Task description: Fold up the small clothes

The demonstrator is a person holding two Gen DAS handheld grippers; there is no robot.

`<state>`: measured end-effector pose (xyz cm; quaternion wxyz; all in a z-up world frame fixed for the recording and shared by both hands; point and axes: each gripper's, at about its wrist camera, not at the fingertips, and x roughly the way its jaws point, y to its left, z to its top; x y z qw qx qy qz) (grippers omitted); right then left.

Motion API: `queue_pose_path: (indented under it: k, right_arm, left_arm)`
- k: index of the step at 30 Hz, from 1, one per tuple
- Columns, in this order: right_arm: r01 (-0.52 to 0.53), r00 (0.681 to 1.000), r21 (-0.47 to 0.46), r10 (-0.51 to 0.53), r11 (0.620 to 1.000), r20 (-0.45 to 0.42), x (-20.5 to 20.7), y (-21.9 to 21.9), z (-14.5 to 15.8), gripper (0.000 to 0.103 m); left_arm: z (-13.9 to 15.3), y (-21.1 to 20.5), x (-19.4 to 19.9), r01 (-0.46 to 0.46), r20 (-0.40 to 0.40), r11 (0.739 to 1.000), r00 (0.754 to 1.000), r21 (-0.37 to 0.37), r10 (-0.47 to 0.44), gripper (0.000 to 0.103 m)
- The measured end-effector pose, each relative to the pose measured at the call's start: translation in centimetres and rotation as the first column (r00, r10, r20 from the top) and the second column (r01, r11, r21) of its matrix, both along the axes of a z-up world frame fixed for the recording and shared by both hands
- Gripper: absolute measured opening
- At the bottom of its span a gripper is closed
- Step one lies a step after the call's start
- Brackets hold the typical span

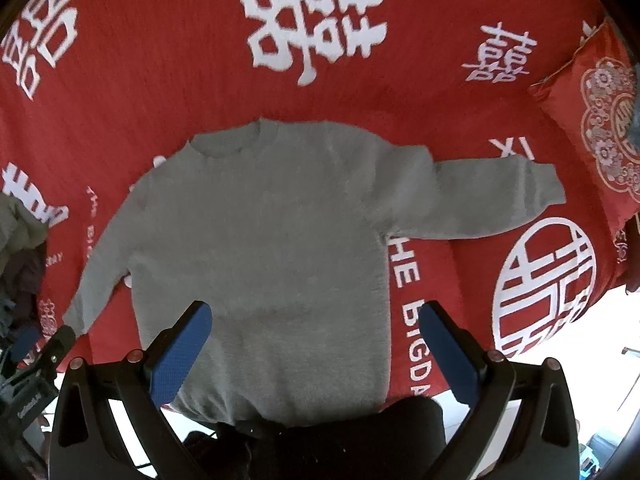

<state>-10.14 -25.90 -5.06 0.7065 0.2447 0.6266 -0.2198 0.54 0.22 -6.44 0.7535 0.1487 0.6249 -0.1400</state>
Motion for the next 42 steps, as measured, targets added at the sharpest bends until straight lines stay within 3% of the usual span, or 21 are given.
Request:
queue_pose_path:
  k: [6, 11, 13, 16, 19, 23, 25, 29, 35, 37, 39, 40, 41, 42]
  right_arm:
    - [-0.054, 0.997, 0.026, 0.055, 0.998, -0.048, 1.4, 2.0, -5.1, 0.103]
    - [-0.135, 0.988, 0.061, 0.139, 0.989, -0.067, 3.9, 5.0, -9.7, 0.103]
    - [-0.197, 0.978, 0.057, 0.200, 0.979, -0.051, 5.5, 6.7, -11.1, 0.103]
    - [-0.297, 0.954, 0.036, 0.298, 0.954, -0.021, 7.8, 9.3, -12.3, 0.103]
    - [-0.386, 0.922, 0.029, 0.385, 0.922, 0.033, 9.9, 12.0, -13.0, 0.103]
    - [-0.465, 0.883, 0.052, 0.459, 0.884, 0.098, 11.9, 15.3, -13.5, 0.103]
    - [-0.486, 0.871, 0.070, 0.477, 0.871, 0.118, 12.5, 16.9, -13.7, 0.103]
    - [-0.511, 0.857, 0.102, 0.495, 0.854, 0.144, 12.9, 19.4, -13.9, 0.103]
    - [-0.557, 0.828, 0.116, 0.538, 0.823, 0.160, 12.9, 21.8, -13.9, 0.103]
    - [-0.566, 0.822, 0.112, 0.547, 0.817, 0.162, 13.0, 22.1, -13.7, 0.103]
    - [-0.570, 0.819, 0.110, 0.550, 0.814, 0.165, 13.1, 22.3, -13.5, 0.103]
    - [-0.571, 0.817, 0.110, 0.552, 0.813, 0.166, 13.2, 22.4, -13.5, 0.103]
    - [-0.571, 0.817, 0.110, 0.552, 0.813, 0.165, 13.2, 22.4, -13.5, 0.103]
    - [-0.570, 0.818, 0.110, 0.551, 0.814, 0.164, 13.1, 22.4, -13.5, 0.103]
  left_arm:
    - [-6.6, 2.2, 1.2, -0.062, -0.079, 0.998, 0.995, -0.005, 0.061, 0.103]
    - [-10.0, 5.5, 2.6, -0.151, -0.082, 0.988, 0.986, -0.026, 0.148, 0.103]
    - [-10.9, 7.4, 3.5, -0.211, -0.077, 0.976, 0.975, -0.061, 0.206, 0.103]
    - [-12.3, 11.9, 5.2, -0.342, -0.076, 0.928, 0.939, -0.148, 0.334, 0.103]
    - [-13.4, 16.9, 6.6, -0.481, -0.084, 0.844, 0.875, -0.238, 0.476, 0.103]
    - [-15.3, 24.2, 7.3, -0.638, -0.181, 0.657, 0.759, -0.403, 0.626, 0.103]
    - [-16.6, 26.5, 7.3, -0.680, -0.248, 0.568, 0.715, -0.464, 0.654, 0.103]
    - [-18.2, 27.9, 6.6, -0.708, -0.305, 0.458, 0.670, -0.537, 0.677, 0.103]
    - [-18.7, 26.9, 8.6, -0.693, -0.319, 0.376, 0.655, -0.616, 0.685, 0.103]
    - [-19.0, 27.0, 10.2, -0.693, -0.313, 0.364, 0.647, -0.622, 0.696, 0.103]
    - [-19.1, 26.5, 11.1, -0.705, -0.283, 0.385, 0.632, -0.595, 0.721, 0.103]
    - [-18.9, 26.3, 11.4, -0.714, -0.263, 0.404, 0.627, -0.572, 0.734, 0.098]
    - [-18.7, 26.1, 11.6, -0.720, -0.238, 0.429, 0.624, -0.545, 0.745, 0.085]
    - [-18.5, 25.7, 11.8, -0.726, -0.195, 0.480, 0.630, -0.493, 0.752, 0.073]
